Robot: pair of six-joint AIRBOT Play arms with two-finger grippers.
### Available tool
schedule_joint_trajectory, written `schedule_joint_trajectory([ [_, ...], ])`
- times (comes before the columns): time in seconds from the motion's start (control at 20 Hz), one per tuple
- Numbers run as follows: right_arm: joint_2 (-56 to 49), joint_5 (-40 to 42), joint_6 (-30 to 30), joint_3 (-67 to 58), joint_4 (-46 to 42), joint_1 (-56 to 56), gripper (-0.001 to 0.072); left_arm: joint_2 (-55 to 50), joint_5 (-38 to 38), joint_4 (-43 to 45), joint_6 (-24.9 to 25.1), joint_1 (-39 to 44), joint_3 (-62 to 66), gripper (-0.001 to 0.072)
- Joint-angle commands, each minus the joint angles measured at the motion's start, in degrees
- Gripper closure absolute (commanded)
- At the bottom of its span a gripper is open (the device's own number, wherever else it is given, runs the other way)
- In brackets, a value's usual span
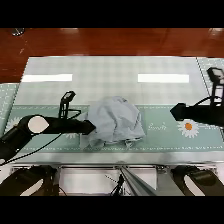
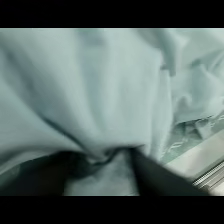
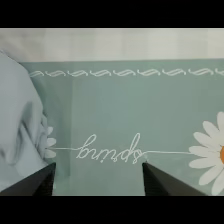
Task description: Fold the shirts.
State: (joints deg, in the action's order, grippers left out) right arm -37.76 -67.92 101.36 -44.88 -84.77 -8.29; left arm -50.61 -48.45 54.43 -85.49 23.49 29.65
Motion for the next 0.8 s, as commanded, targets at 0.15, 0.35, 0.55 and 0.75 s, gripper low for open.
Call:
schedule_joint_trajectory([
  [0.15, -11.7, 4.5, -1.9, -4.4, -1.3, 9.9, 0.0088, 1.7, -25.0, 11.5, 0.2, -19.8, 14.6, 0.0014],
  [0.35, -11.5, 0.0, -2.6, -0.7, 2.2, 29.9, 0.0090, 11.9, -28.4, 11.7, -4.0, -34.7, 5.9, 0.0014],
  [0.55, -11.3, 3.6, -18.8, 16.1, 30.8, 27.8, 0.0090, 15.2, -24.9, -21.2, 9.9, -34.9, -20.1, 0.0015],
  [0.75, -11.3, 7.8, -19.3, 19.6, 31.7, 18.2, 0.0090, 15.1, -17.8, -25.7, 13.2, -32.0, -29.1, 0.0014],
])
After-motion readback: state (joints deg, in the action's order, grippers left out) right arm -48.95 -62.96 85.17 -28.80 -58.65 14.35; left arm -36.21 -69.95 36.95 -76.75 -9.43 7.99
